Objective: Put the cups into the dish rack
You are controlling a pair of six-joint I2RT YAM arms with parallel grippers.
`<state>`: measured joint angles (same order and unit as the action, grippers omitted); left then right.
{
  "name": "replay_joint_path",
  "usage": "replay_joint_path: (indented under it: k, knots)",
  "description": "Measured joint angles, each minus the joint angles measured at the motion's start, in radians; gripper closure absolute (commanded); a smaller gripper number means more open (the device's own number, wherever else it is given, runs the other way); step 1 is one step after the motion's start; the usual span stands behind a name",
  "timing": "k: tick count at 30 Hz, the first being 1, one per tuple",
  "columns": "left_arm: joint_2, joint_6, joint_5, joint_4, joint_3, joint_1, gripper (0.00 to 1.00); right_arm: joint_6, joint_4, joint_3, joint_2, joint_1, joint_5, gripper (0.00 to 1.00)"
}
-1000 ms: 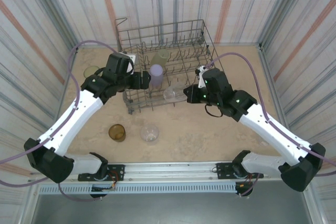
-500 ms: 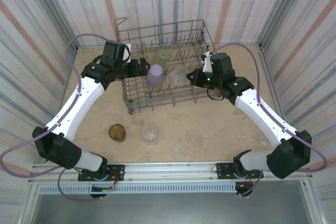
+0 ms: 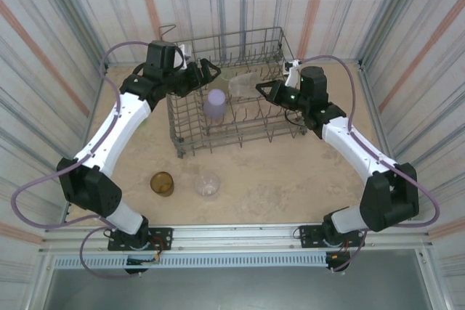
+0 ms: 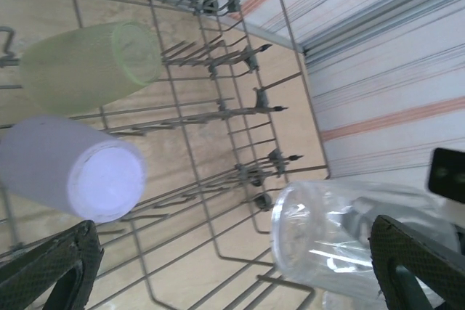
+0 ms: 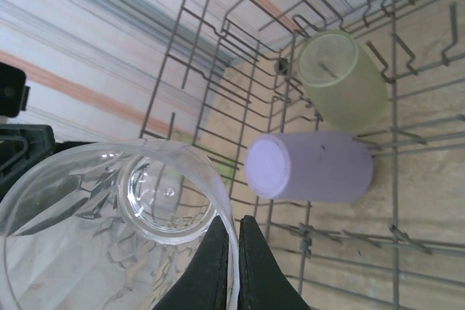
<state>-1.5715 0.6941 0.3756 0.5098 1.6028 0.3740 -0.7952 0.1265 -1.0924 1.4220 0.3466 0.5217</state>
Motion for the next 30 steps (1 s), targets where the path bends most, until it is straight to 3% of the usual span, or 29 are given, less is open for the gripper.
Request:
replay_joint_path:
  k: [13, 25, 30]
  knots:
    - [-0.028, 0.283, 0.099, -0.268, -0.045, -0.010, 0.01, -0.215, 0.428, 0.097, 0.079, -0.002, 0.033, 1.00]
    - [-0.030, 0.478, 0.134, -0.436, -0.169, -0.010, 0.02, -0.307, 0.609, 0.101, 0.148, 0.027, 0.032, 1.00]
    - [-0.030, 0.550, 0.138, -0.497, -0.214, -0.012, 0.09, -0.332, 0.667, 0.101, 0.183, 0.047, 0.029, 1.00]
